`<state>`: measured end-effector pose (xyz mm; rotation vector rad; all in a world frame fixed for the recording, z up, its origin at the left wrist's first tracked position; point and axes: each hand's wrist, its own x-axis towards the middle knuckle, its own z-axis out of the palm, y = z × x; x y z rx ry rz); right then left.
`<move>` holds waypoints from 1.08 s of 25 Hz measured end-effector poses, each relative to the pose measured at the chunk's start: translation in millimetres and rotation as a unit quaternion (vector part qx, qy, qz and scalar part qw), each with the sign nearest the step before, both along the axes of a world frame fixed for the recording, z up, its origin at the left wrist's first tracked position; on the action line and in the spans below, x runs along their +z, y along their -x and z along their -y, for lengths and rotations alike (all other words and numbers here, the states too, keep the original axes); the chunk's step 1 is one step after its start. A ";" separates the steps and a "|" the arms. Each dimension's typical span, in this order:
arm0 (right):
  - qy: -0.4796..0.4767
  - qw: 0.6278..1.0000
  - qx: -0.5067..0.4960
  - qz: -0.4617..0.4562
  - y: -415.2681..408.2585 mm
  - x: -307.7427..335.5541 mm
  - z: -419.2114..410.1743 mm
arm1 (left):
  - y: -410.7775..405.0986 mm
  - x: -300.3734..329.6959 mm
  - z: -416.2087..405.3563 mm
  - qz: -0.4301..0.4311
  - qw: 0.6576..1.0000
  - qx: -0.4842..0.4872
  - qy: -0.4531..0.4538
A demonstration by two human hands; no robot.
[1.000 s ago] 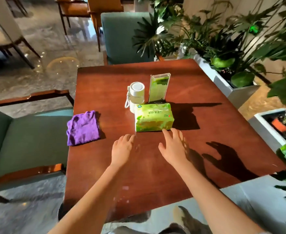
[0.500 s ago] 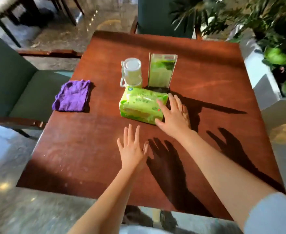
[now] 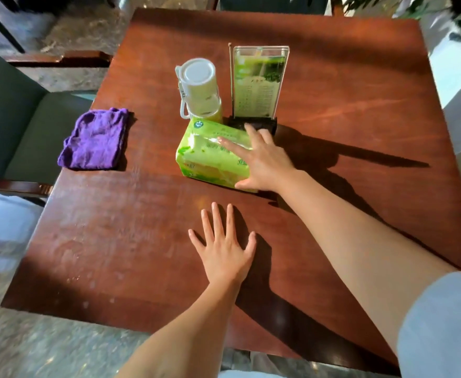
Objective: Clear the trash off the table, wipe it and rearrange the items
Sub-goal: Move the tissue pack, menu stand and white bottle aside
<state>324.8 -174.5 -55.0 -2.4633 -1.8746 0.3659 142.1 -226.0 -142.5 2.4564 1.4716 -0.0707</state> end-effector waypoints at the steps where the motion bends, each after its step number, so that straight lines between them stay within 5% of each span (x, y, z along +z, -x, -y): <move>1: 0.003 1.000 -0.001 -0.006 -1.2 -0.5 -2.8 | 0.2 -0.5 0.3 -0.002 1.000 0.002 0.000; 13: -0.157 0.978 -0.129 -0.053 -1.9 -9.2 78.3 | -1.5 2.1 0.9 -0.027 1.000 -0.002 0.004; 20: -0.231 0.905 -0.357 -0.017 -42.4 -20.8 200.4 | -1.7 3.2 2.3 -0.026 1.000 -0.007 0.007; 27: -0.155 0.835 -0.524 0.063 -76.5 -16.8 243.9 | -1.0 3.7 2.9 -0.020 1.000 -0.007 -0.001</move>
